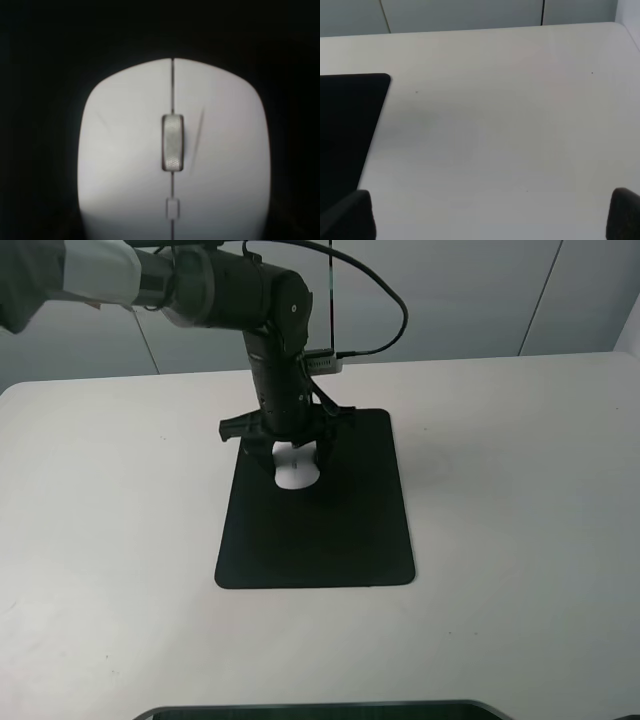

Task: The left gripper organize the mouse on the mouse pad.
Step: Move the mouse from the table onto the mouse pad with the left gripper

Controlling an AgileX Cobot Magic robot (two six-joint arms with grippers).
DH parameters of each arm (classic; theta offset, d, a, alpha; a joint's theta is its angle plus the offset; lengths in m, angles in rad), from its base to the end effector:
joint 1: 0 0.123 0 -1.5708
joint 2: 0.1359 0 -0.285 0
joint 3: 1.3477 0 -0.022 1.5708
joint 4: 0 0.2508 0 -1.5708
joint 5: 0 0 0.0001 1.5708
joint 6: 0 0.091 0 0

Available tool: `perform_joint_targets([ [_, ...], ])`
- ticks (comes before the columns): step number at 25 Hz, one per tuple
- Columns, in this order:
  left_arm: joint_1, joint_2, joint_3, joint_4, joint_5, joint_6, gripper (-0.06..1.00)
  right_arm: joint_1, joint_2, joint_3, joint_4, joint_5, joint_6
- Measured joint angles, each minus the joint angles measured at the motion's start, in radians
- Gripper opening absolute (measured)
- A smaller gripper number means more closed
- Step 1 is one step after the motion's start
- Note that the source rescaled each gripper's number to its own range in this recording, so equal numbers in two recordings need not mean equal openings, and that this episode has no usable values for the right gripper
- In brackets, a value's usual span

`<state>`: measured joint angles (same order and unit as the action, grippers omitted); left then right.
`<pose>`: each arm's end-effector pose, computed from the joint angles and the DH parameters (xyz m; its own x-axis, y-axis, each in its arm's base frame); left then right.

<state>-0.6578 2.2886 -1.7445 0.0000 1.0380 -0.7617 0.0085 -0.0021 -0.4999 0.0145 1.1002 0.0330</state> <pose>0.3612 -0.2790 0.1287 -0.9930 -0.1050 -0.0549 -0.1021 0.9934 -0.0523 -0.0069 0.0011 0.2741 -0.4894 0.0354 -0.8713 -0.0004 0.9992 0.0408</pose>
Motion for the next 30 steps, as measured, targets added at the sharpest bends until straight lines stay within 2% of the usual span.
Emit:
perform_joint_targets([
  [11, -0.010, 0.071, -0.080, 0.000, 0.010, -0.022, 0.05, 0.000, 0.000, 0.000, 0.000, 0.000, 0.000],
  [20, -0.014, 0.100, -0.083, -0.005, 0.010, -0.070, 0.05, 0.000, 0.000, 0.000, 0.000, 0.000, 0.000],
  [27, -0.014, 0.100, -0.083, 0.000, 0.010, -0.049, 0.05, 0.000, 0.000, 0.000, 0.000, 0.000, 0.000],
  [28, -0.014, 0.100, -0.083, 0.005, 0.008, -0.046, 0.16, 0.000, 0.000, 0.000, 0.000, 0.000, 0.000],
  [29, -0.014, 0.100, -0.083, 0.005, 0.008, -0.044, 0.35, 0.000, 0.000, 0.000, 0.000, 0.000, 0.000],
  [30, -0.014, 0.100, -0.083, 0.007, 0.008, -0.042, 0.65, 0.000, 0.000, 0.000, 0.000, 0.000, 0.000],
])
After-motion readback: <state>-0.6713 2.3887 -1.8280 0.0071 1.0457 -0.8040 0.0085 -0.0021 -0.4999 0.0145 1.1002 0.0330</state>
